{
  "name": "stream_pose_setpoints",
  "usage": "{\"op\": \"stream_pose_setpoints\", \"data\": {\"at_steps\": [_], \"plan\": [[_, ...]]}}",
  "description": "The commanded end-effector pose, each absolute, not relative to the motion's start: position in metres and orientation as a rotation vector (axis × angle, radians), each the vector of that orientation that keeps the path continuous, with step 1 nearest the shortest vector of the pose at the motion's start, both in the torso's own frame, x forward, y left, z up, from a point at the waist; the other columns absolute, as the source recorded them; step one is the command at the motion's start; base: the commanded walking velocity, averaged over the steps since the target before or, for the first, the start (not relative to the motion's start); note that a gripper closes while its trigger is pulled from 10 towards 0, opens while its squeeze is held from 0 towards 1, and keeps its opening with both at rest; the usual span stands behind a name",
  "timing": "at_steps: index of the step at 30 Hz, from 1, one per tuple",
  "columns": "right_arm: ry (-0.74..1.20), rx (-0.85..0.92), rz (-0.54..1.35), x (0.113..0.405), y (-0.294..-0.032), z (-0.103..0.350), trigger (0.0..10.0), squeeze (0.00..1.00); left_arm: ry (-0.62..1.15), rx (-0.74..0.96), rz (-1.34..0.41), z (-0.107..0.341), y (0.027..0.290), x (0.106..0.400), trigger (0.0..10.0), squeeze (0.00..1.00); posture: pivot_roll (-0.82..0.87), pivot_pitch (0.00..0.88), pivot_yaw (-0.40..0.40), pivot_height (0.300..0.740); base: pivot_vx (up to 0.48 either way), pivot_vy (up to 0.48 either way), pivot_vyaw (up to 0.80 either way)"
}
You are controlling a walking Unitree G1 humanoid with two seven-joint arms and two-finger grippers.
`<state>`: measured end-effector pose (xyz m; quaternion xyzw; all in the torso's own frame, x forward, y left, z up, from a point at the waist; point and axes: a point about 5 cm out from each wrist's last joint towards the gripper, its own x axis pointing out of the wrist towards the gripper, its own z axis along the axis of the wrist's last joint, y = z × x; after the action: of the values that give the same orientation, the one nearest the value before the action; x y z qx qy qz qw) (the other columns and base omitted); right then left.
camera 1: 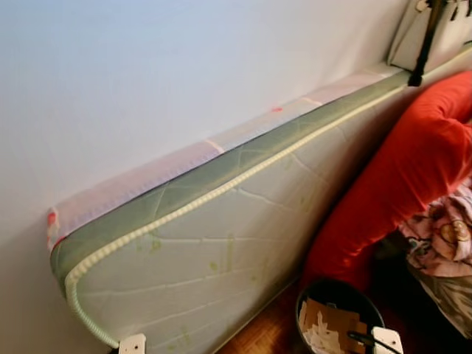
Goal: Clean up the room
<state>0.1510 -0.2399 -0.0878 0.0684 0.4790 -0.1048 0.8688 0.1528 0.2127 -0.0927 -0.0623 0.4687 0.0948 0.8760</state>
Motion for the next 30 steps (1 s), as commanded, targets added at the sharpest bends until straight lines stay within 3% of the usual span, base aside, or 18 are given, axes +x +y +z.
{"op": "stream_pose_setpoints", "data": {"at_steps": [1,10,19,22,30], "plan": [[0.934,0.15,-0.095,0.198,-0.219,-0.072,10.0,0.0,1.005,-0.008,0.102,-0.09,0.209,0.163,10.0,0.0,0.11,0.041,-0.05,0.74,0.0,0.0,0.0],[0.933,0.147,-0.096,0.197,-0.22,-0.071,10.0,0.0,1.005,0.0,0.119,-0.087,0.229,0.16,10.0,0.0,0.11,0.037,-0.052,0.74,0.0,-0.196,0.0],[0.946,0.157,-0.093,0.198,-0.22,-0.072,10.0,0.0,1.019,-0.018,0.092,-0.093,0.193,0.162,10.0,0.0,0.1,0.057,-0.057,0.74,0.0,-0.299,-0.22],[0.949,0.149,-0.087,0.198,-0.22,-0.071,10.0,0.0,0.998,-0.017,0.097,-0.089,0.2,0.169,10.0,0.0,0.1,0.062,-0.059,0.74,0.0,-0.315,-0.74],[0.932,0.155,-0.096,0.199,-0.22,-0.07,10.0,0.0,0.998,-0.012,0.132,-0.084,0.236,0.162,10.0,0.0,0.1,0.071,-0.059,0.74,0.0,-0.314,0.0]]}}
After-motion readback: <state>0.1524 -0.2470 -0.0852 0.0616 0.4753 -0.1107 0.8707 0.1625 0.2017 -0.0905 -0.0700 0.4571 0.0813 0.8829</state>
